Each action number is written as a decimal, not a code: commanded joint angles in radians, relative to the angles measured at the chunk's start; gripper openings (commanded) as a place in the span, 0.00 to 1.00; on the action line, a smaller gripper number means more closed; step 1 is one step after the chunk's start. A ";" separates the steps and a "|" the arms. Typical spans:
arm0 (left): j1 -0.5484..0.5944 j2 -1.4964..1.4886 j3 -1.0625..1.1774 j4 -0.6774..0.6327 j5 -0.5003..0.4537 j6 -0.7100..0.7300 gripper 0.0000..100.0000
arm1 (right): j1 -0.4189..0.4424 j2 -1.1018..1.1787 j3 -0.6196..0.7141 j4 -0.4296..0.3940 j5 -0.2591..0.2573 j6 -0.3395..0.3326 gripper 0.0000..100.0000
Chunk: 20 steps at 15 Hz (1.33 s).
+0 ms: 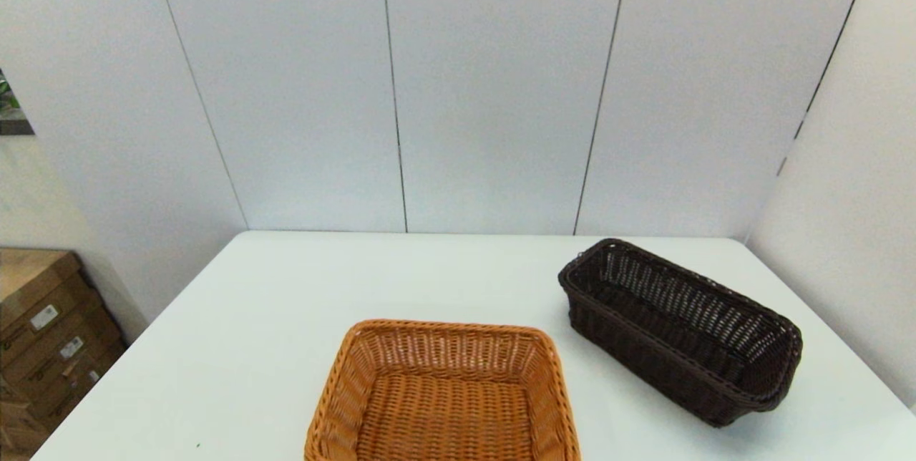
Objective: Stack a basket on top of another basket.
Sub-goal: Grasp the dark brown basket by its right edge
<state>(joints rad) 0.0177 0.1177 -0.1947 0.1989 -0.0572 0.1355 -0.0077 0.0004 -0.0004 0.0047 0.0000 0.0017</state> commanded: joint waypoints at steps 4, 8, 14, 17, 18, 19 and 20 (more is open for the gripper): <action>-0.004 -0.058 0.054 -0.069 0.022 -0.001 1.00 | 0.000 0.000 0.000 0.000 0.000 0.000 1.00; -0.002 -0.058 0.173 -0.250 0.060 0.001 1.00 | 0.000 -0.002 0.000 0.000 0.000 0.000 1.00; -0.004 -0.058 0.196 -0.277 0.057 -0.073 1.00 | 0.000 0.000 0.000 0.000 0.000 0.000 1.00; -0.002 -0.058 0.196 -0.190 0.059 -0.111 1.00 | 0.000 0.000 0.000 0.000 0.000 0.000 1.00; -0.002 -0.058 0.196 -0.191 0.059 -0.103 1.00 | 0.000 0.000 0.000 0.000 0.000 0.000 1.00; -0.004 -0.058 0.196 -0.191 0.059 -0.093 1.00 | 0.000 0.000 0.000 0.000 0.000 0.000 1.00; -0.002 -0.058 0.196 -0.193 0.059 -0.091 1.00 | 0.000 -0.002 -0.001 0.000 0.000 0.000 1.00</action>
<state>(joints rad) 0.0147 0.0566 0.0000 0.0072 0.0009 0.0421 -0.0077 0.0004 -0.0004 0.0043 -0.0004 0.0013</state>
